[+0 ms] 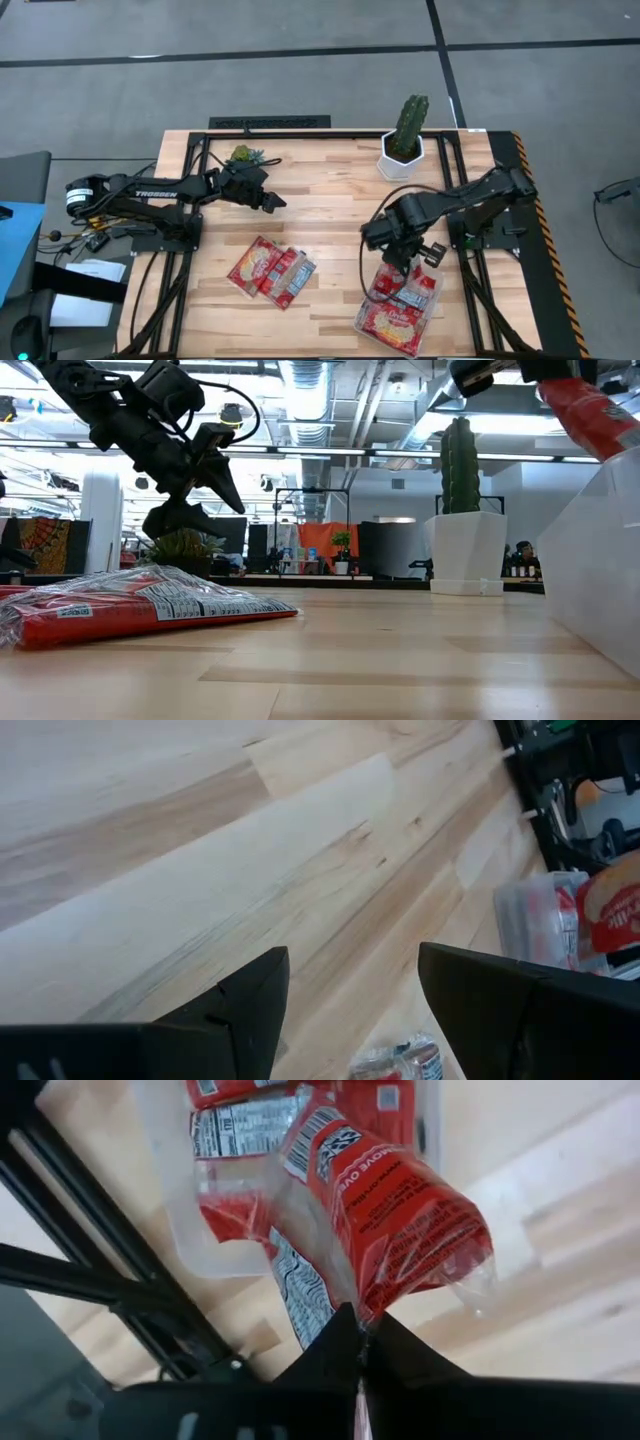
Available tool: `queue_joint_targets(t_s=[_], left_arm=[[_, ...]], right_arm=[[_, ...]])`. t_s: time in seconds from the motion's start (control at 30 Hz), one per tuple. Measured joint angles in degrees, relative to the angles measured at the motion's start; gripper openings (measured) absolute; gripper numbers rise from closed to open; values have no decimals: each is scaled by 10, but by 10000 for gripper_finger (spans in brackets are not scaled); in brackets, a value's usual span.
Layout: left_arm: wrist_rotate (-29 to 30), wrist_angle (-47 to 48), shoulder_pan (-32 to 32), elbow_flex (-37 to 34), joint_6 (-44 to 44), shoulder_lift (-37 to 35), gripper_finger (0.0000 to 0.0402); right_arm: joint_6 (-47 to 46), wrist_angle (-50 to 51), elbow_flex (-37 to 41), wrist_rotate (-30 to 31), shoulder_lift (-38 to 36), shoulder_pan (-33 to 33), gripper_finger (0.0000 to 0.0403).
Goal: Sort popcorn bags into baskets
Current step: Put the red popcorn bag into the transparent bin
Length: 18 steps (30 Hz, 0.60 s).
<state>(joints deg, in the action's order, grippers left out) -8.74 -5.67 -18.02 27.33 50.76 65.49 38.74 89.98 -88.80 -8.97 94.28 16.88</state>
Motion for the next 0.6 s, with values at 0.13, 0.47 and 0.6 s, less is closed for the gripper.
queue_joint_targets(t_s=[0.13, 0.47, 0.6], left_arm=[[0, 4, 0, 0, -7, 0, 212], [-13, 8, 0, 0, -30, 0, 212], [-15, 9, 0, 0, -36, 0, 212]], right_arm=[[31, 0, -5, 0, 22, 29, 32], [18, 1, -4, -36, 45, 87, 31], [-10, 1, -4, -38, 43, 104, 50]])
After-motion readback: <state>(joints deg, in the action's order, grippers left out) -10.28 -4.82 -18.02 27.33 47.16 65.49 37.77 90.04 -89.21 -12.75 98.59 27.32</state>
